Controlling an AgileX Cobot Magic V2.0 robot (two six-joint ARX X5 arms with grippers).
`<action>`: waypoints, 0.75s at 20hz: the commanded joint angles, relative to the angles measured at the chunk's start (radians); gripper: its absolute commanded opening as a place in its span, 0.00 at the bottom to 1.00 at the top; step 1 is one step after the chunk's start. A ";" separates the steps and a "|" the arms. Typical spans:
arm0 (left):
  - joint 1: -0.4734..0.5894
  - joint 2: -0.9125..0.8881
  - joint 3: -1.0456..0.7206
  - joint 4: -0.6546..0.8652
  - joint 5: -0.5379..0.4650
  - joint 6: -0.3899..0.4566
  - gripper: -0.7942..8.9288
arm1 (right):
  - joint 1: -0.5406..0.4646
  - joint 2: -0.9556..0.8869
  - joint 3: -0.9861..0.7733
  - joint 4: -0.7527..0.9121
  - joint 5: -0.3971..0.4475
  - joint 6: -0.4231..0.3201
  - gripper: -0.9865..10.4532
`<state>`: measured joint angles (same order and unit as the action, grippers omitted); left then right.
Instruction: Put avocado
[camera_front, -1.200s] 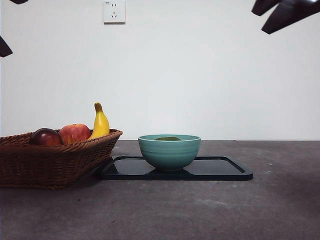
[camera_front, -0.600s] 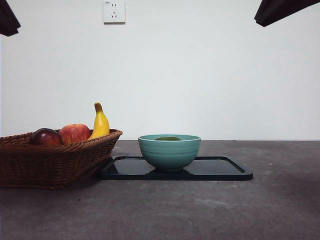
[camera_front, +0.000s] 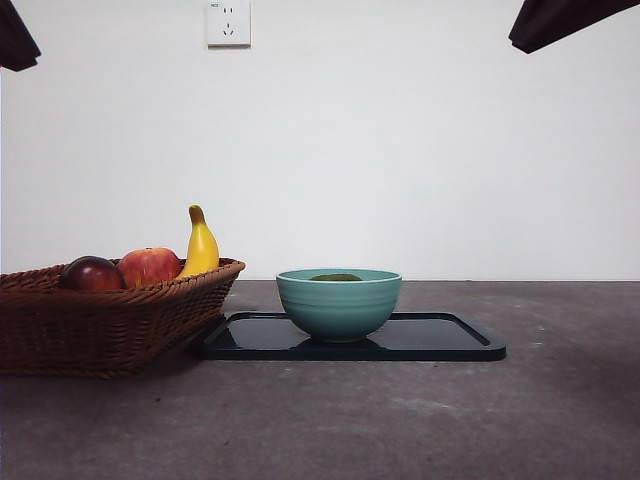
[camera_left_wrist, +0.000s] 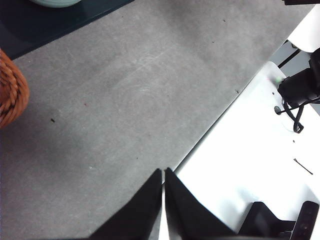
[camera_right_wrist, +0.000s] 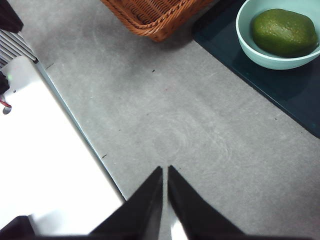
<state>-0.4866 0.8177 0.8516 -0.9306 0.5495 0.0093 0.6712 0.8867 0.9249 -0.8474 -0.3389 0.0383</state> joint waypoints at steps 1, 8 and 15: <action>-0.005 0.005 0.010 0.013 0.005 0.009 0.09 | 0.008 0.007 0.008 0.010 -0.002 0.010 0.09; 0.217 -0.205 -0.009 0.414 -0.102 0.192 0.09 | 0.008 0.007 0.008 0.010 -0.002 0.010 0.09; 0.483 -0.474 -0.228 0.782 -0.402 0.191 0.09 | 0.008 0.007 0.008 0.010 -0.002 0.010 0.09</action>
<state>-0.0013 0.3370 0.6224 -0.1486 0.1524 0.1905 0.6712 0.8867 0.9249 -0.8474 -0.3389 0.0387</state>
